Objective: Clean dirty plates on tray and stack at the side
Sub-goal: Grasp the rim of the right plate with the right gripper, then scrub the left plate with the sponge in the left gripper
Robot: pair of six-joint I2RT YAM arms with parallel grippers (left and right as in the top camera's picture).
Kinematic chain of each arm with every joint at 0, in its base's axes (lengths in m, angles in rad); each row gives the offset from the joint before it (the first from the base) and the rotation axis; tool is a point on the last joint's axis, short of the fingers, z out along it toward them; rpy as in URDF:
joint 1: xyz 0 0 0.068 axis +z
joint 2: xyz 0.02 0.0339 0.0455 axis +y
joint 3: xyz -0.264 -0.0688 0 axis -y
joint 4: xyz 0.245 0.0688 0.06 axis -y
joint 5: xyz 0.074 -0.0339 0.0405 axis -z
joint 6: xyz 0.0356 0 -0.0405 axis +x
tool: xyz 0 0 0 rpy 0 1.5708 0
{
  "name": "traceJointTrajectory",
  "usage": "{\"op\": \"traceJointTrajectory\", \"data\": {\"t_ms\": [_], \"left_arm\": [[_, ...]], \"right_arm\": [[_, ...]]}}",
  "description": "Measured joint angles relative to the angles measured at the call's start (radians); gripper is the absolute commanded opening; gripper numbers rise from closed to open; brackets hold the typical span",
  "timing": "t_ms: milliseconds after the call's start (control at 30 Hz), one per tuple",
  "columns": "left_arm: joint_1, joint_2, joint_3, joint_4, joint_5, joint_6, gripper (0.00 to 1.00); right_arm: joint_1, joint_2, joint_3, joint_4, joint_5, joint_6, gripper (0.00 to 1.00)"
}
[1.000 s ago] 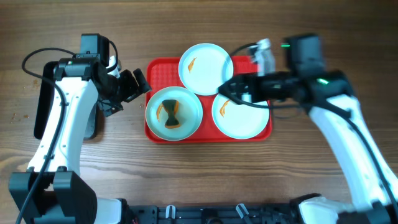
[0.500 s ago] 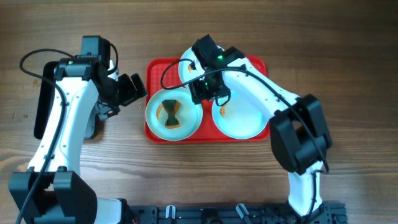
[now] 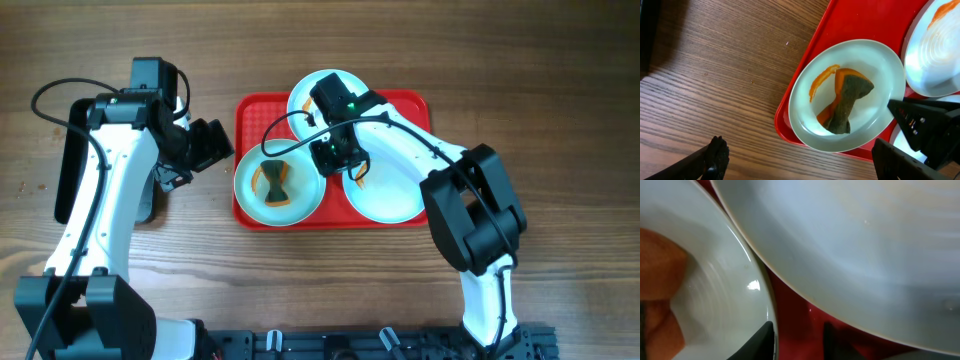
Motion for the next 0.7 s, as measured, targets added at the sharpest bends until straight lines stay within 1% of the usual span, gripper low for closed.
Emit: {"op": "traceJointTrajectory", "data": {"t_ms": [33,67,100,200,233,367,433,500,567,600,700], "left_arm": [[0.000,0.000,0.000,0.000,0.000,0.000,0.89],[0.000,0.000,0.000,0.000,0.000,0.000,0.89],[0.000,0.000,0.000,0.000,0.000,0.000,0.89],[-0.002,0.000,-0.008,0.003,0.000,0.000,0.89],[-0.002,0.000,-0.018,0.008,0.000,0.000,0.88],[-0.004,0.000,-0.087,0.077,0.027,0.001,0.82],[-0.012,0.000,-0.127,0.153,0.059,0.000,0.80],[-0.037,0.002,-0.171,0.211,0.093,0.003,0.77],[-0.087,0.002,-0.233,0.321,0.138,0.019,0.65],[-0.107,0.002,-0.254,0.357,0.148,0.026,0.63],[-0.155,0.005,-0.311,0.462,0.166,0.010,0.63]], "right_arm": [[0.000,0.000,-0.001,0.005,-0.002,-0.002,0.22],[0.000,0.000,-0.001,0.013,-0.003,-0.001,0.19],[0.000,0.000,-0.002,0.015,-0.003,-0.001,0.18],[0.001,0.000,-0.003,0.019,-0.004,0.001,0.18],[0.000,0.000,-0.003,0.019,-0.006,0.003,0.17],[0.001,0.000,-0.003,0.019,-0.011,0.007,0.08],[0.001,0.000,-0.003,0.019,-0.022,0.009,0.05],[0.000,0.000,-0.003,0.018,-0.032,0.011,0.04],[0.000,0.000,-0.004,0.019,-0.039,0.011,0.04],[0.000,0.000,-0.004,0.019,-0.040,0.011,0.04],[0.000,0.000,-0.004,0.019,-0.040,0.020,0.04]]}}
